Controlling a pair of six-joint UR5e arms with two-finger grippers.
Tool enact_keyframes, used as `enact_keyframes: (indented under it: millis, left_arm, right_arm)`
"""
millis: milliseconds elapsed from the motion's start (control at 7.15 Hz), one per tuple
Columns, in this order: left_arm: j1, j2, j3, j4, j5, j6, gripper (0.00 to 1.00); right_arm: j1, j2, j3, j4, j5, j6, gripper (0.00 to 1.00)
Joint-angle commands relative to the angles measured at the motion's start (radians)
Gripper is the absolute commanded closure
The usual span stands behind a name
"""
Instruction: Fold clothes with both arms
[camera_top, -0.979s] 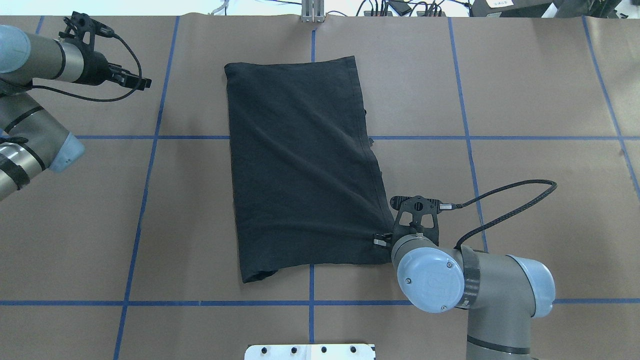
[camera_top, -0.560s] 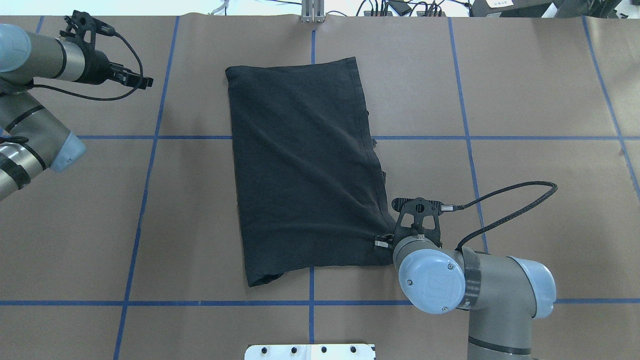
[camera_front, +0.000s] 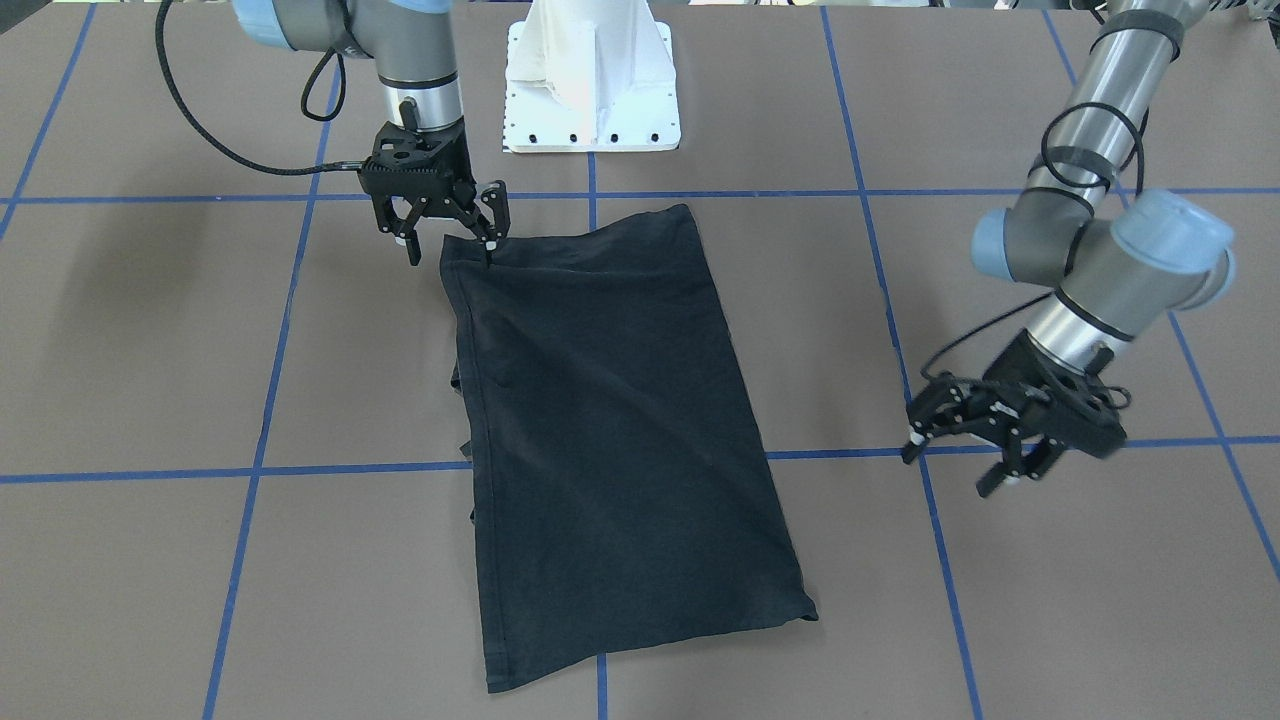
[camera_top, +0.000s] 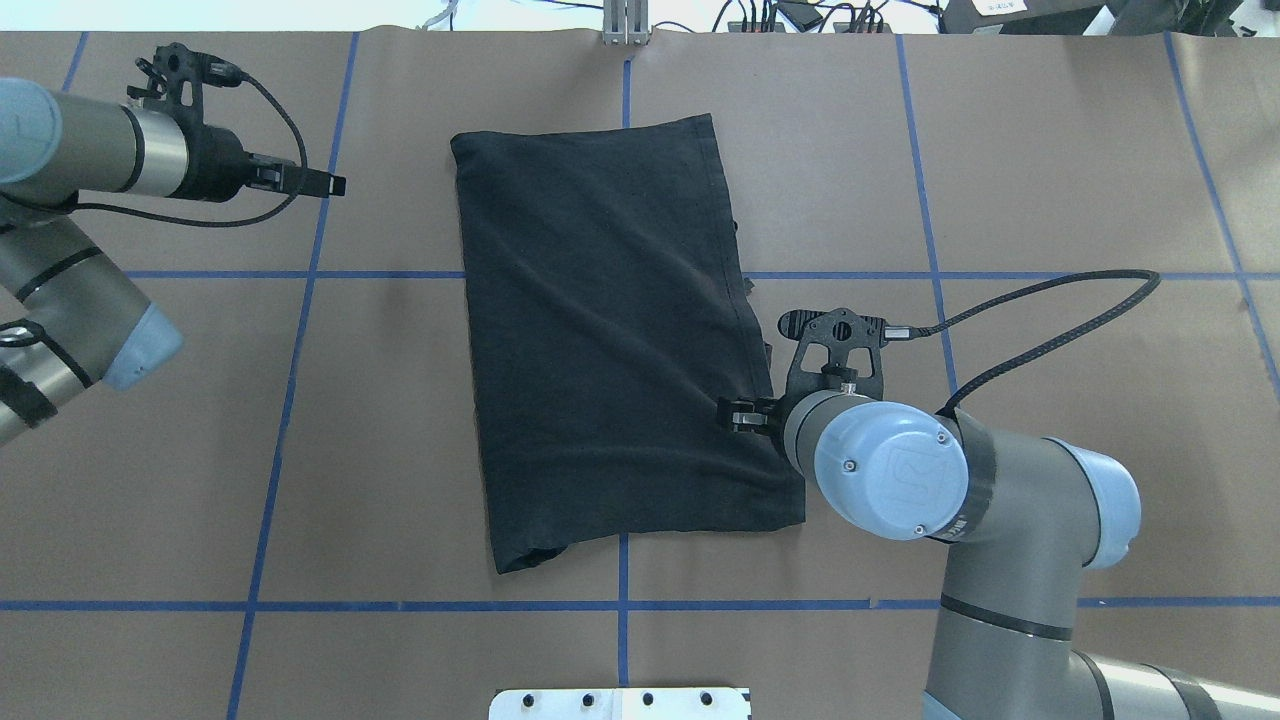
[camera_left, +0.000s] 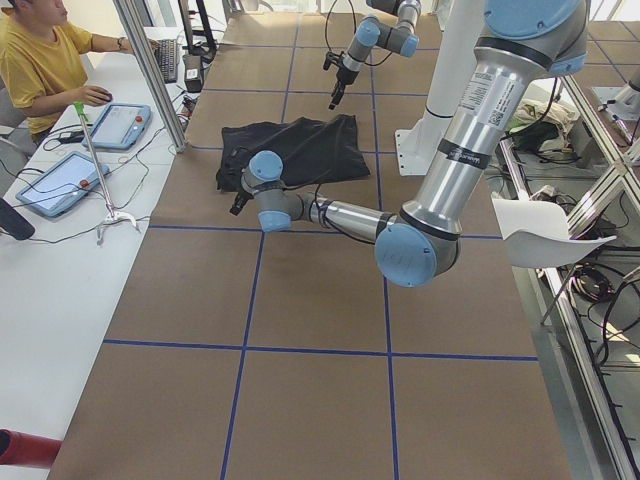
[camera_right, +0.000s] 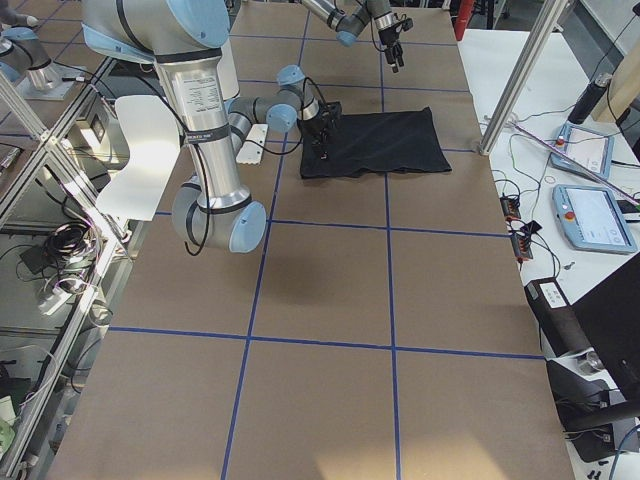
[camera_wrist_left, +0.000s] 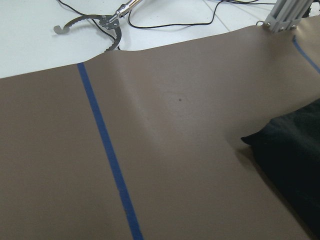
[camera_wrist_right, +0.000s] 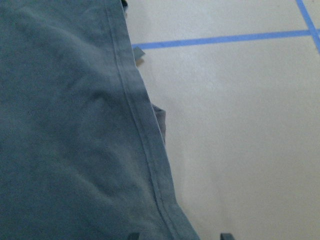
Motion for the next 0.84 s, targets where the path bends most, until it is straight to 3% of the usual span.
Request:
enact_keyframes:
  millis: [0, 140, 280, 700]
  left_arm:
    - [0.197, 0.132, -0.309, 0.106, 0.085, -0.26, 0.0]
    - [0.324, 0.151, -0.42, 0.211, 0.202, -0.378, 0.0]
    - [0.436, 0.151, -0.465, 0.267, 0.301, -0.496, 0.0]
    - [0.635, 0.153, -0.456, 0.278, 0.479, -0.757, 0.01]
  right_arm:
    - [0.012, -0.113, 0.002, 0.207, 0.055, -0.036, 0.0]
    - [0.027, -0.129, 0.005, 0.224, 0.07, -0.047, 0.0]
    - [0.045, -0.14, 0.013, 0.226, 0.09, -0.058, 0.0]
    - [0.078, -0.189, 0.038, 0.277, 0.119, -0.092, 0.0]
